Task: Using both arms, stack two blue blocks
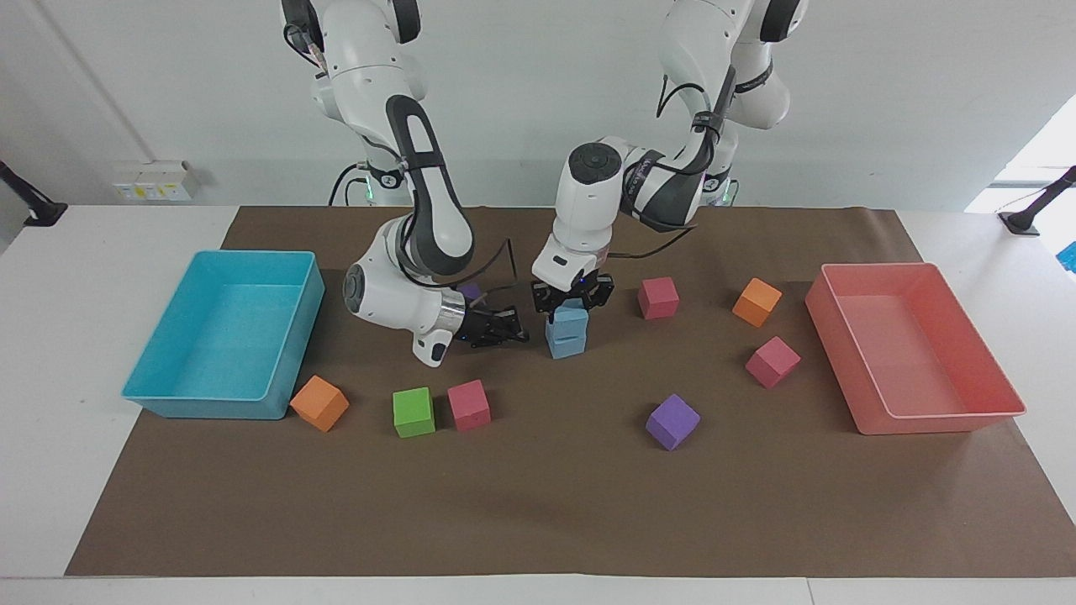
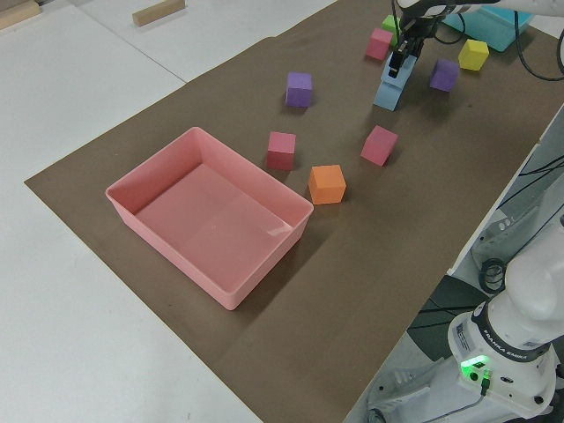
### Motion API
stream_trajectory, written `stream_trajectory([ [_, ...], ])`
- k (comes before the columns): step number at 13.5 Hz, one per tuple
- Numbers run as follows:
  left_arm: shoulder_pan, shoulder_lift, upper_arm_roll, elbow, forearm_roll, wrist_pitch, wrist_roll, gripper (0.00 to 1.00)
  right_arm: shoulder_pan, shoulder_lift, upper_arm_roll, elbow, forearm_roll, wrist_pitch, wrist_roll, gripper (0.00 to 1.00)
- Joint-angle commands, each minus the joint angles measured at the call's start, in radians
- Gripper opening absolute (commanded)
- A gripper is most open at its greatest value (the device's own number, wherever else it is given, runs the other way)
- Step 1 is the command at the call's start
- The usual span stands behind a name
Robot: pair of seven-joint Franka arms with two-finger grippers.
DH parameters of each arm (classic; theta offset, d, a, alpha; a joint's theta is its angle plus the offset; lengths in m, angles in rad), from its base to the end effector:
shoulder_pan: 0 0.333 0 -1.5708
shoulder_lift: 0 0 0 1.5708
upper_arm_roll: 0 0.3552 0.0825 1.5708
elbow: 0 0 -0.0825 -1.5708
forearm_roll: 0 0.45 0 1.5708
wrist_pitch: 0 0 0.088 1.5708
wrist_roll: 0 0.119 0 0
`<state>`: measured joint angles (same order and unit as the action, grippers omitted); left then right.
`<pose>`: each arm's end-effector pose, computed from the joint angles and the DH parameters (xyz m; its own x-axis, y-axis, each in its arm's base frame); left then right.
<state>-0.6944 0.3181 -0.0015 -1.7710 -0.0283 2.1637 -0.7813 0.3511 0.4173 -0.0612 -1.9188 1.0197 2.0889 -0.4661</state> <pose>0.5501 -0.4612 0.3812 0.9942 0.1014 0.0351 0.0988 -0.9926 0.0701 0.6335 0.2438 0.2549 0.9847 0.1490 -0.0902 0.0391 -0.6940 -0.7189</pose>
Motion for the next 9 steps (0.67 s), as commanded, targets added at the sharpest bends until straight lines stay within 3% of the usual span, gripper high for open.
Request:
stream_trajectory([
  [1,-0.028,-0.022,0.020,-0.042,-0.005,0.022,-0.024,0.02,-0.006,-0.014,0.003,-0.017,0.036,0.002,-0.005,0.00],
  [9,-0.023,-0.019,0.021,-0.042,-0.005,0.044,-0.021,0.03,-0.006,-0.014,0.003,-0.017,0.036,0.002,-0.006,0.00],
])
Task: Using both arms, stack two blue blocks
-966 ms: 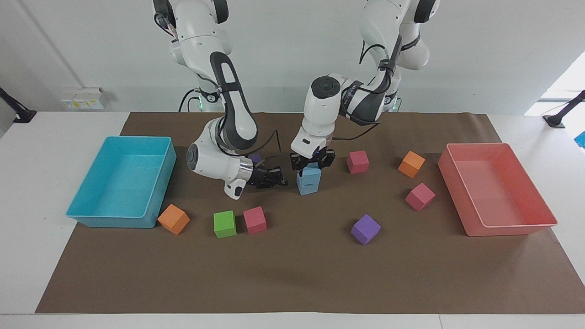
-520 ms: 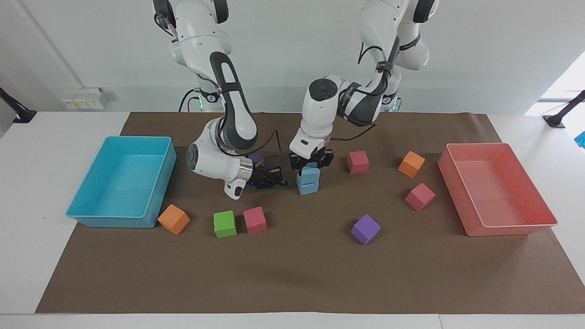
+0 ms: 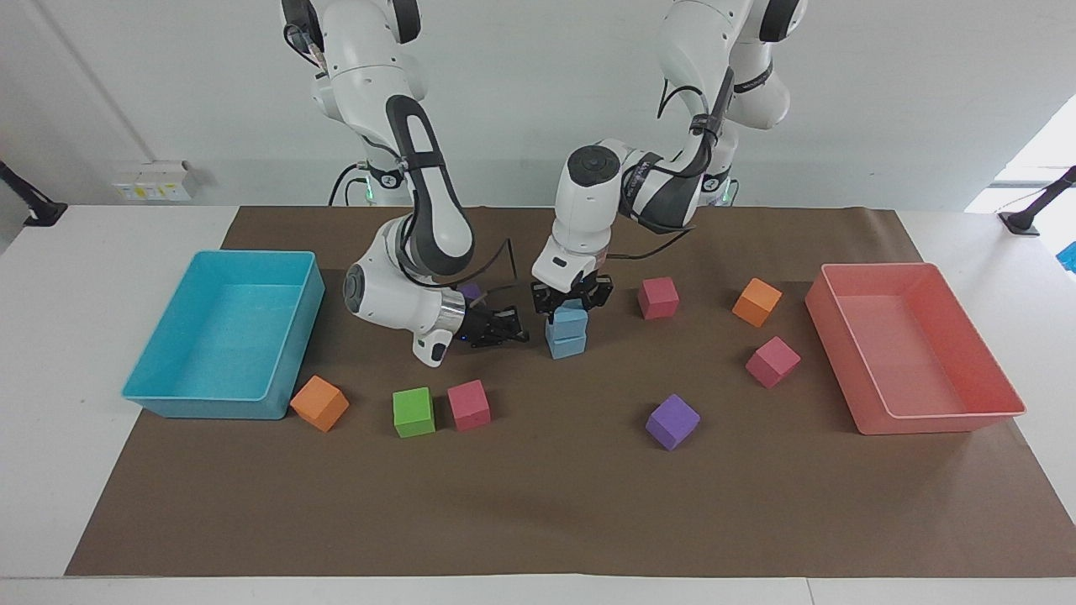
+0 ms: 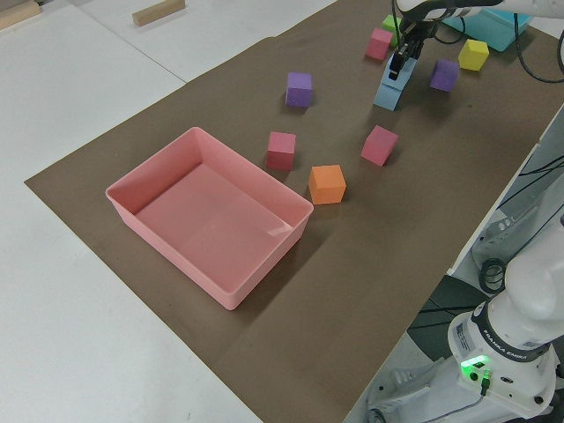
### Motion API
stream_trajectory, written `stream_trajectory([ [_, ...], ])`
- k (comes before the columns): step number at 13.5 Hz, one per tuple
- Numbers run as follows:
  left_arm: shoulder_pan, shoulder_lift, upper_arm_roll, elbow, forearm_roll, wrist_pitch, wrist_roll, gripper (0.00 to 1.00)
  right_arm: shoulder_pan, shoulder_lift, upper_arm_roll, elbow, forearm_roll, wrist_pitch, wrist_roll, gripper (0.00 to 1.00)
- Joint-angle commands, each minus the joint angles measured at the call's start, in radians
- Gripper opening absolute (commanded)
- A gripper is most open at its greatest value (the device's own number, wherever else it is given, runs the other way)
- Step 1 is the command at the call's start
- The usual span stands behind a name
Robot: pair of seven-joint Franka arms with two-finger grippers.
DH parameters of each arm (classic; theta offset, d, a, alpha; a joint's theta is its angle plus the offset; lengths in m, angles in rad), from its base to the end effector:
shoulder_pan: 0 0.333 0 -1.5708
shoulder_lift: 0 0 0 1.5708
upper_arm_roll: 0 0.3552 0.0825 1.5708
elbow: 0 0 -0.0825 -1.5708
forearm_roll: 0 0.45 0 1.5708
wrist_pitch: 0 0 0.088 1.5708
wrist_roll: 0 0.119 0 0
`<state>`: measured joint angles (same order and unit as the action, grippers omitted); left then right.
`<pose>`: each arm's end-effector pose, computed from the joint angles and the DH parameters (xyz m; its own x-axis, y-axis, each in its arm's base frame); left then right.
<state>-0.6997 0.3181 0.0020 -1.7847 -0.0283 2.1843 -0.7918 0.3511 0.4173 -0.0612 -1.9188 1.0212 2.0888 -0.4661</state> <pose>0.5482 -0.4614 0.3760 0.9931 0.1105 0.0402 0.1073 -0.9914 0.0745 0.6335 0.2439 0.2550 0.9848 0.1481 -0.0904 0.0382 -0.6933 -0.7197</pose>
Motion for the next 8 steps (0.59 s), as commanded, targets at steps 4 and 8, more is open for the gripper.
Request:
stream_trajectory([
  [4,-0.007,-0.017,0.018,-0.030,-0.005,0.029,-0.006,0.04,-0.006,-0.014,0.003,-0.016,0.034,0.000,-0.006,0.00],
  [8,-0.007,-0.017,0.016,-0.032,-0.005,0.031,-0.006,0.05,-0.006,-0.014,0.003,-0.017,0.034,0.000,-0.006,0.00],
])
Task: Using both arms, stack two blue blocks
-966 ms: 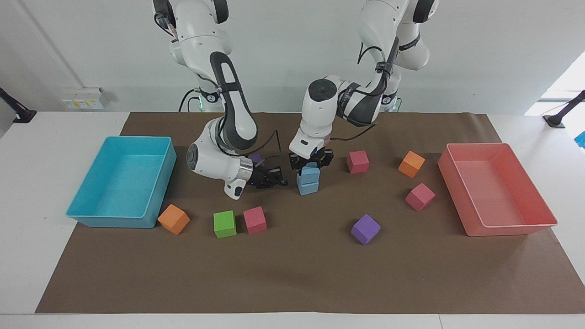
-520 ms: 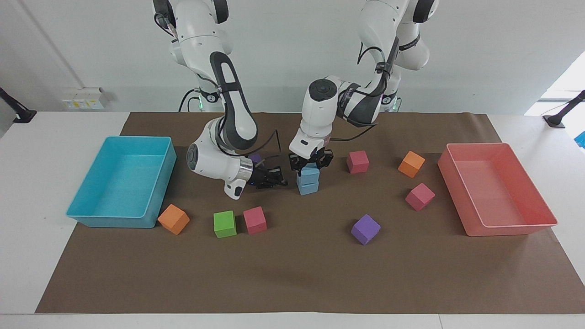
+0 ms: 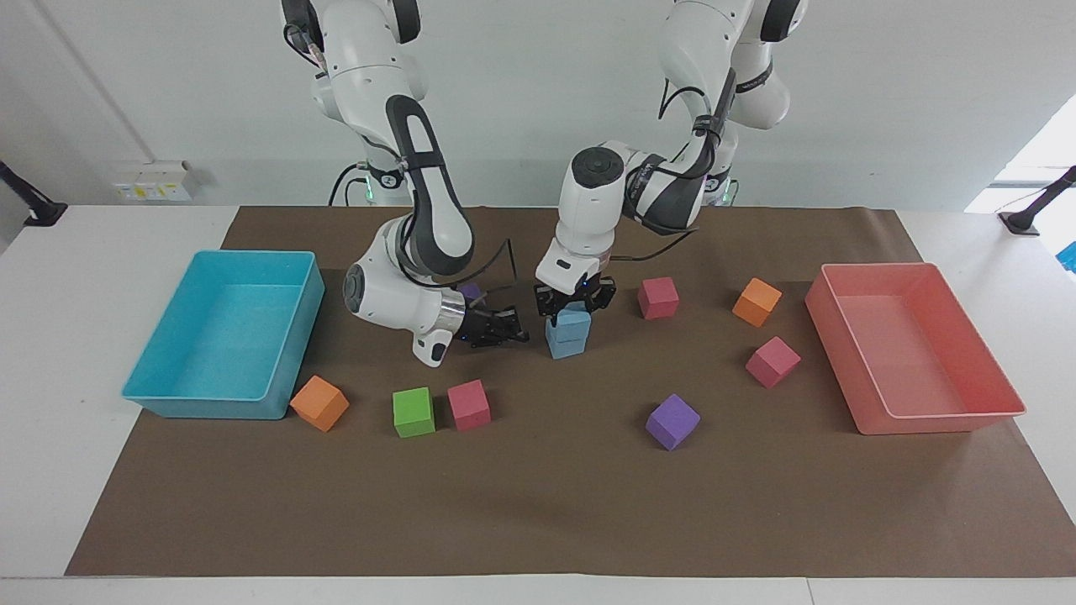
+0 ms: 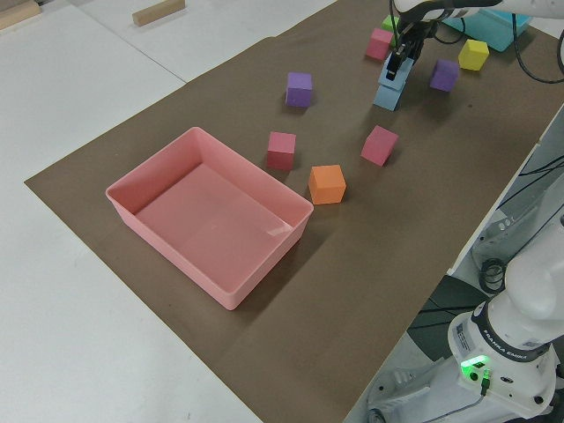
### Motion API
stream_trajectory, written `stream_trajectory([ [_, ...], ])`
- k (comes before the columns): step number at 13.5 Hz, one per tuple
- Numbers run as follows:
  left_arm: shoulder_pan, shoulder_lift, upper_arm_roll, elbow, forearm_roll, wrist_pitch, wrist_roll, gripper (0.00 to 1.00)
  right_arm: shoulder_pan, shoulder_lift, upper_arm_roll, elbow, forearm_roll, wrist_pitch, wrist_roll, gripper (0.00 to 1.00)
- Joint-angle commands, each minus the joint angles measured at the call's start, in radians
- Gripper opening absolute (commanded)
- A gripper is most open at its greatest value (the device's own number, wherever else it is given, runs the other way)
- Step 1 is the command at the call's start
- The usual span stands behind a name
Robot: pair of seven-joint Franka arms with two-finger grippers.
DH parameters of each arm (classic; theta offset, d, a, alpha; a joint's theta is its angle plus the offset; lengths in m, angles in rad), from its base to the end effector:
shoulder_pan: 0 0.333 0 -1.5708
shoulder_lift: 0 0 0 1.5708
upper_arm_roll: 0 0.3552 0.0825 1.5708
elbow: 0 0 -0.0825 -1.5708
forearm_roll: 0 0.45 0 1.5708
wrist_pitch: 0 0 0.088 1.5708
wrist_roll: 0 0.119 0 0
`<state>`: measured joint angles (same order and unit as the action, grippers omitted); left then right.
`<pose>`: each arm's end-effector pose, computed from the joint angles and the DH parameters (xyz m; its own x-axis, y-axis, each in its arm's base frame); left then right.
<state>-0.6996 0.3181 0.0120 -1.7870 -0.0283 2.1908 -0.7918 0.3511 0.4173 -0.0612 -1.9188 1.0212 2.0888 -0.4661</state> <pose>0.5526 -0.4563 0.3754 0.9917 0.1202 0.0454 0.1166 -0.9903 0.0753 0.6335 0.2439 0.2550 0.9848 0.1481 -0.0904 0.0382 -0.6933 -0.7197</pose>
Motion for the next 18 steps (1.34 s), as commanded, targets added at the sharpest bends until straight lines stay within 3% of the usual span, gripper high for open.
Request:
stream_trajectory([
  [1,-0.008,-0.017,0.006,-0.031,-0.005,0.024,-0.006,0.07,-0.006,-0.014,0.003,-0.017,0.034,0.000,-0.006,0.00],
  [13,-0.009,-0.014,0.006,-0.043,-0.005,0.038,-0.003,0.16,-0.009,-0.014,0.003,-0.016,0.034,-0.006,-0.006,0.00],
  [18,-0.011,-0.014,0.006,-0.045,-0.005,0.038,-0.003,0.37,-0.009,-0.014,0.003,-0.017,0.034,-0.007,-0.008,0.00],
])
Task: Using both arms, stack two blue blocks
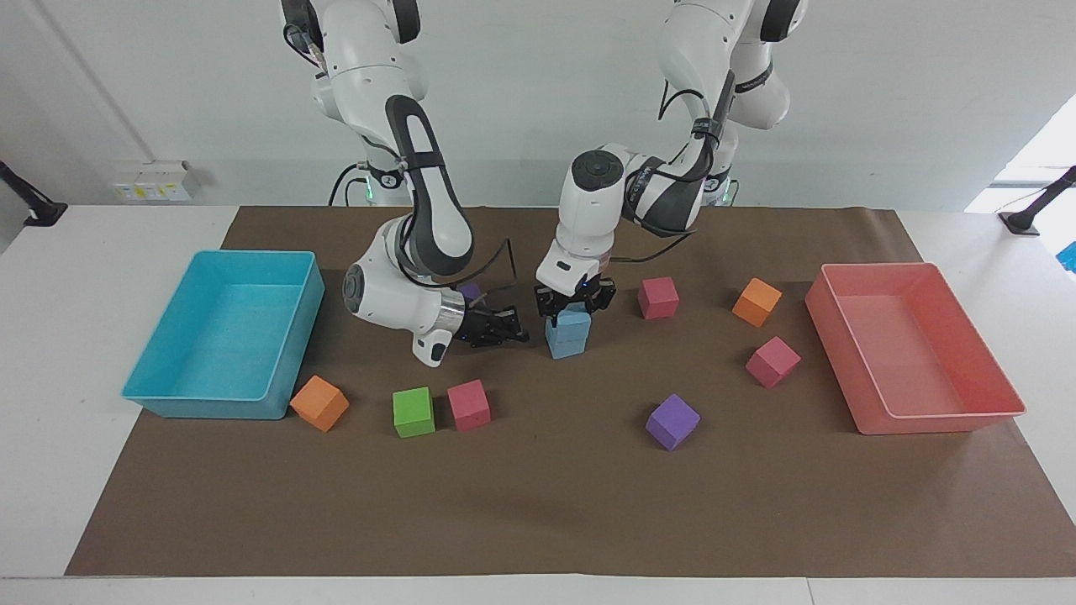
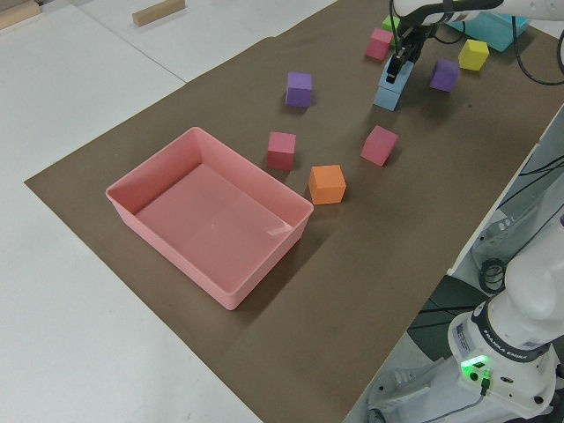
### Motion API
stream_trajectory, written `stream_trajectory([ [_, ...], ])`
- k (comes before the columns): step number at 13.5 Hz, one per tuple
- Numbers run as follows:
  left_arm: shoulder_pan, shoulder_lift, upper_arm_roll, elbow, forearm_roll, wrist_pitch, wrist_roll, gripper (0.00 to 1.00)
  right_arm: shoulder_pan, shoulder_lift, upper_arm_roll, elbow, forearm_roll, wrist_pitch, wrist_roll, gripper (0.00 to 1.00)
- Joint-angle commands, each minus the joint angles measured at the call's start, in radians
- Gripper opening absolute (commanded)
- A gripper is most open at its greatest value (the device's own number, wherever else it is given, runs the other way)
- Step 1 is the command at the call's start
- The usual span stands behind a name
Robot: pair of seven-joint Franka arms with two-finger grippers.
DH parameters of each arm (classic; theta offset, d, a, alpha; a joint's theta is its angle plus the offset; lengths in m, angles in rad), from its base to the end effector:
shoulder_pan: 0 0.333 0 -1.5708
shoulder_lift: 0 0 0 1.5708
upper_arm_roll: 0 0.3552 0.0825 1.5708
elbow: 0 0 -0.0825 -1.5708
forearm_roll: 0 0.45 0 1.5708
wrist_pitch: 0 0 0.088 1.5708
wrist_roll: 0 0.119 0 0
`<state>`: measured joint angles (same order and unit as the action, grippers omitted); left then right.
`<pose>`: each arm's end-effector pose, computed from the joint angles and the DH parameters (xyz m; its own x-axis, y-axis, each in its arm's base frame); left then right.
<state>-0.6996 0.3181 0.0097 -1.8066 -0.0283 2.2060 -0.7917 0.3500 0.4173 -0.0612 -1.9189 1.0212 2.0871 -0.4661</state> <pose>0.5488 -0.4551 0.3666 0.9921 0.1182 0.0420 0.1150 -0.9907 0.0725 0.6336 0.2434 0.2549 0.9847 0.1481 -0.0916 0.0372 -0.6928 -0.7202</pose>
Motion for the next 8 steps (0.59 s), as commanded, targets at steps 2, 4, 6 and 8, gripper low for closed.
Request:
stream_trajectory([
  [2,-0.011,-0.014,0.009,-0.025,-0.005,0.024,-0.001,0.45,-0.008,-0.014,0.003,-0.017,0.034,-0.006,-0.008,0.00],
  [4,-0.014,-0.014,0.009,-0.025,-0.005,0.026,-0.001,0.51,-0.008,-0.014,0.003,-0.017,0.034,-0.006,-0.008,0.00],
  [6,-0.017,-0.016,0.009,-0.025,-0.005,0.026,-0.001,0.53,-0.008,-0.014,0.003,-0.017,0.034,-0.010,-0.008,0.00],
  [8,-0.018,-0.016,0.009,-0.025,-0.005,0.026,-0.001,0.64,-0.011,-0.014,0.003,-0.015,0.034,-0.010,-0.008,0.00],
])
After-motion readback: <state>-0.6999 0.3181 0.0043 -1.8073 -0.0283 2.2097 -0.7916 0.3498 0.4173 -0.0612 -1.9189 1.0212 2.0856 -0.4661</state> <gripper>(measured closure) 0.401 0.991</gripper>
